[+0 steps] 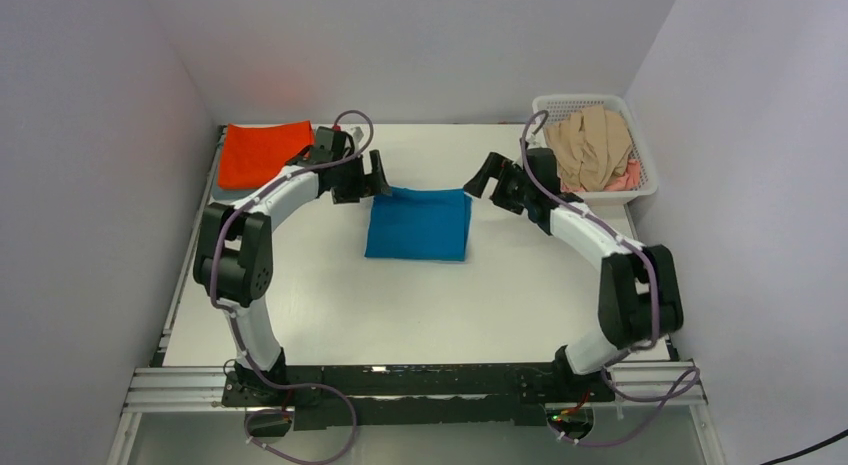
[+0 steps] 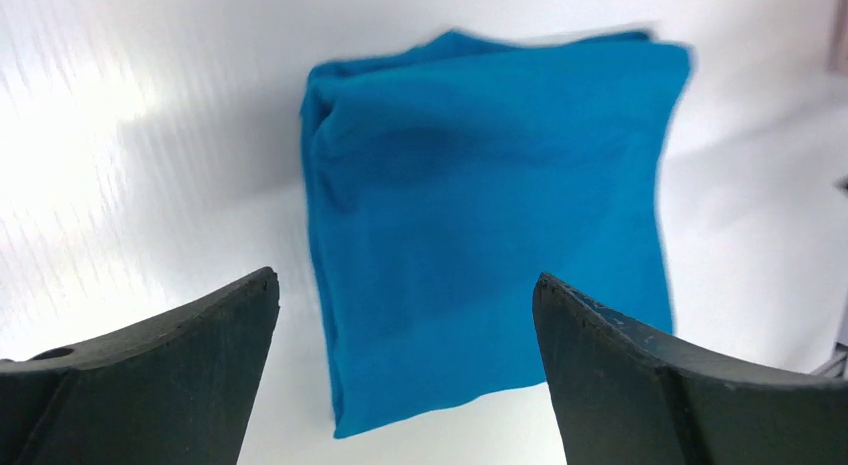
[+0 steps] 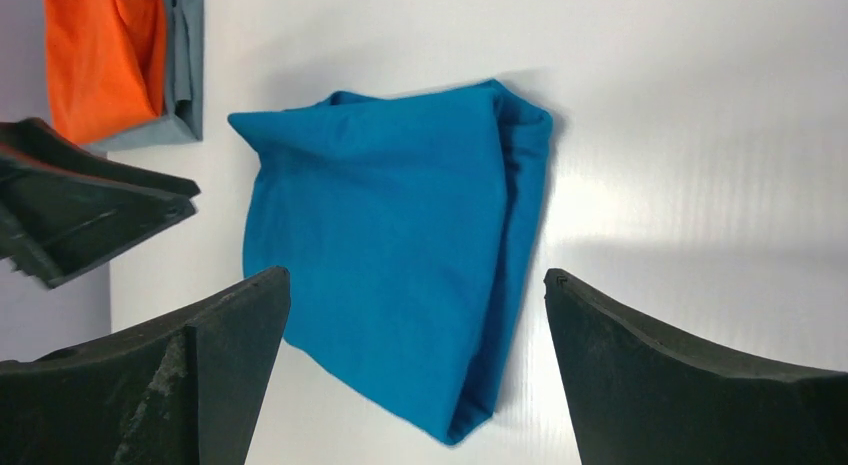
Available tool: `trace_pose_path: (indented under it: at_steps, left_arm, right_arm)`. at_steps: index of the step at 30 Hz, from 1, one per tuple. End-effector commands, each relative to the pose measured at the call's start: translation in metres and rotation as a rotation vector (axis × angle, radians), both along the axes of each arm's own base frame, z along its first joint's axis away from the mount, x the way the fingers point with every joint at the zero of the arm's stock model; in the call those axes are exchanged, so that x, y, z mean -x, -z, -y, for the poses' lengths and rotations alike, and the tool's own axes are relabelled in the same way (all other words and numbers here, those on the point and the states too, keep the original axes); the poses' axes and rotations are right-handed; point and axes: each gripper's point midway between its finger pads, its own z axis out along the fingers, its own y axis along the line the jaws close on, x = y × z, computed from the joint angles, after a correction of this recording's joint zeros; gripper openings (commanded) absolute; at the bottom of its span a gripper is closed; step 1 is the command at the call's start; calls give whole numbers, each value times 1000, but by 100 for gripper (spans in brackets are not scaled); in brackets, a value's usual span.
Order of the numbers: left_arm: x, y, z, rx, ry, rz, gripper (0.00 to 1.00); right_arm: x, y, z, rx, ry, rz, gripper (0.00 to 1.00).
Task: Fold and stack the t-shirts
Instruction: Put the neatly folded tshirt into the corner of the board with the left arm
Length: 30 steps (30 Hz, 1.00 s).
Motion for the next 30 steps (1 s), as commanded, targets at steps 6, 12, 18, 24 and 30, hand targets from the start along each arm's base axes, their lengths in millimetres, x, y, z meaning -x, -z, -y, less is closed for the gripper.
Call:
trace_pose_path:
  at_steps: [6, 12, 18, 24, 30]
  left_arm:
    - [20, 67, -10, -115, 8, -140, 91]
    - [26, 99, 6, -179, 30, -216, 69]
    - [46, 131, 25, -281, 13, -273, 62]
    - [59, 139, 39, -433, -37, -295, 48]
    - [60, 140, 61, -508, -9, -284, 44]
  right_arm:
    - [44, -23, 50, 149, 147, 91, 100]
    - [59, -26, 61, 186, 164, 100, 100]
    - [67, -29, 76, 235, 214, 121, 100]
    - [69, -27, 89, 286, 256, 128, 100]
    - [70, -26, 98, 312, 287, 138, 100]
